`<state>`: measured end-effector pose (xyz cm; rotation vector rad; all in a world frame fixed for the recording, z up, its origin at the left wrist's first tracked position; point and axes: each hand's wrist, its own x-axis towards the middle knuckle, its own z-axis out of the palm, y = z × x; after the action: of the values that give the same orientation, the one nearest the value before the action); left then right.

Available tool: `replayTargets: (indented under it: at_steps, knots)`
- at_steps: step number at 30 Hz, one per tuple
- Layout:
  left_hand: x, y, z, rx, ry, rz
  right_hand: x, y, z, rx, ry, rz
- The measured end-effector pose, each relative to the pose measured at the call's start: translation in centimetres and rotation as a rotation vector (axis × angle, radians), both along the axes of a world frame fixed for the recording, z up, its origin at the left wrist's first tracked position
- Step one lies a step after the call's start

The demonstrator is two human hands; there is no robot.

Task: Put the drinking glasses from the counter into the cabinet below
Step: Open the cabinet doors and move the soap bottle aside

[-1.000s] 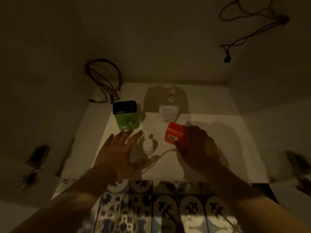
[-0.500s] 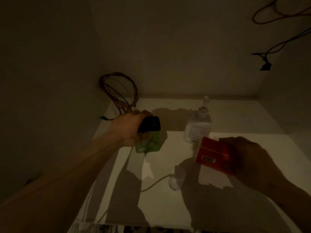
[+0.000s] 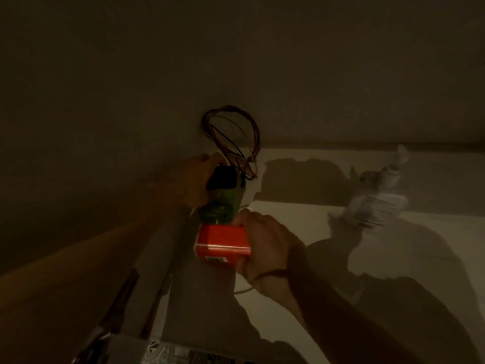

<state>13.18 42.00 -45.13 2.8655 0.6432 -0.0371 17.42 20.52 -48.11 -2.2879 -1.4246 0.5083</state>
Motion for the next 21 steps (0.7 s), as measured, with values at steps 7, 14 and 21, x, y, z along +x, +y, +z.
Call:
replayTargets:
  at_steps: [7, 14, 21]
  knots:
    - [-0.3, 1.6, 0.0, 0.164, 0.087, -0.006, -2.1, 5.2, -2.4, 0.141, 0.072, -0.137]
    - [0.0, 1.9, 0.2, 0.161, 0.149, 0.045, -2.6, 6.2, -2.6, 0.274, 0.342, -0.219]
    - [0.2, -8.1, 1.4, -0.136, -0.574, 0.070, 3.5, -7.1, 1.6, 0.945, -0.075, -0.655]
